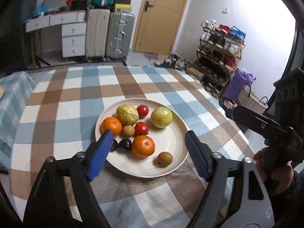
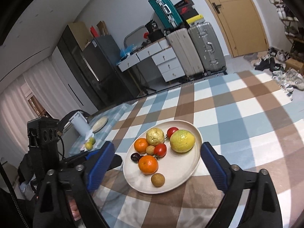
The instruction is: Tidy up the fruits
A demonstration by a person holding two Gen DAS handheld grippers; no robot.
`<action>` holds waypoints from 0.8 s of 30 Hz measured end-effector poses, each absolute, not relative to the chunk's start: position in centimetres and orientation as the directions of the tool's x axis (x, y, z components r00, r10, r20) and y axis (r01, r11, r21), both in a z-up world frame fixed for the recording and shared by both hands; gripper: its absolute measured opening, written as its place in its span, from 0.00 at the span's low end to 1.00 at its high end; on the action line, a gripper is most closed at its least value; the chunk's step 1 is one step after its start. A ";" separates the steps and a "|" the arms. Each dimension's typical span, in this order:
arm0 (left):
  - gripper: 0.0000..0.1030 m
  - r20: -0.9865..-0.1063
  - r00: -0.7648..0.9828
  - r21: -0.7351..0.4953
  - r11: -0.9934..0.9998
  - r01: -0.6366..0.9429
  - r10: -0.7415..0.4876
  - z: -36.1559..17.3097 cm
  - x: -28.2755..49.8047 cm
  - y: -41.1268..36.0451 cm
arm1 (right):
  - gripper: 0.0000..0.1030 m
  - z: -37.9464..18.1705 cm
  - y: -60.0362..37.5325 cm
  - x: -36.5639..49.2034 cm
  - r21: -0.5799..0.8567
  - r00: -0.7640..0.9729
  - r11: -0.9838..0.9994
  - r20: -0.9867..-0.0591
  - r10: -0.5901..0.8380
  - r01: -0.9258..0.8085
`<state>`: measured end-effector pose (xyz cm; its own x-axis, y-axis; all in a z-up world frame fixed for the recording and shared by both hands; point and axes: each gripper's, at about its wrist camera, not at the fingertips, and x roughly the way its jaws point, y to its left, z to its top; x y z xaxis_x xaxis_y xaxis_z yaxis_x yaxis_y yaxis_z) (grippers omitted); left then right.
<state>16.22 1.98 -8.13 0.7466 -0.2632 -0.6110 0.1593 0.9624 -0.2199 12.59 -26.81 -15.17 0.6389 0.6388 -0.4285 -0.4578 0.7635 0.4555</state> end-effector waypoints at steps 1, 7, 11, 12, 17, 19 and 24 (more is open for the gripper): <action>0.78 -0.605 0.754 -0.215 0.964 0.154 -0.256 -7.7 15.7 2.0 | 0.97 -14.8 -26.9 11.9 0.449 0.650 0.766 -0.417 0.635 -0.460; 0.83 -0.573 0.794 -0.177 0.977 0.120 -0.201 -5.5 12.5 2.0 | 1.00 -12.8 -27.0 8.7 0.399 0.697 0.780 -0.365 0.617 -0.482; 0.90 -0.540 0.824 -0.148 0.983 0.108 -0.172 -4.2 10.2 1.9 | 1.00 -11.8 -26.9 6.6 0.353 0.728 0.796 -0.335 0.599 -0.492; 0.92 -0.524 0.836 -0.144 0.984 0.103 -0.164 -3.8 9.5 1.9 | 1.00 -11.6 -26.8 6.1 0.337 0.738 0.803 -0.328 0.590 -0.492; 0.99 -0.458 0.880 -0.123 0.989 0.077 -0.126 -2.4 6.9 2.1 | 1.00 -10.7 -26.8 3.6 0.267 0.789 0.829 -0.266 0.554 -0.491; 0.99 -0.429 0.898 -0.112 0.992 0.058 -0.101 -1.9 5.7 2.2 | 1.00 -10.5 -26.9 2.8 0.245 0.807 0.839 -0.241 0.539 -0.487; 0.99 -0.360 0.933 -0.096 0.995 -0.010 -0.025 -1.0 3.7 2.6 | 1.00 -10.3 -27.2 0.9 0.208 0.834 0.844 -0.161 0.528 -0.494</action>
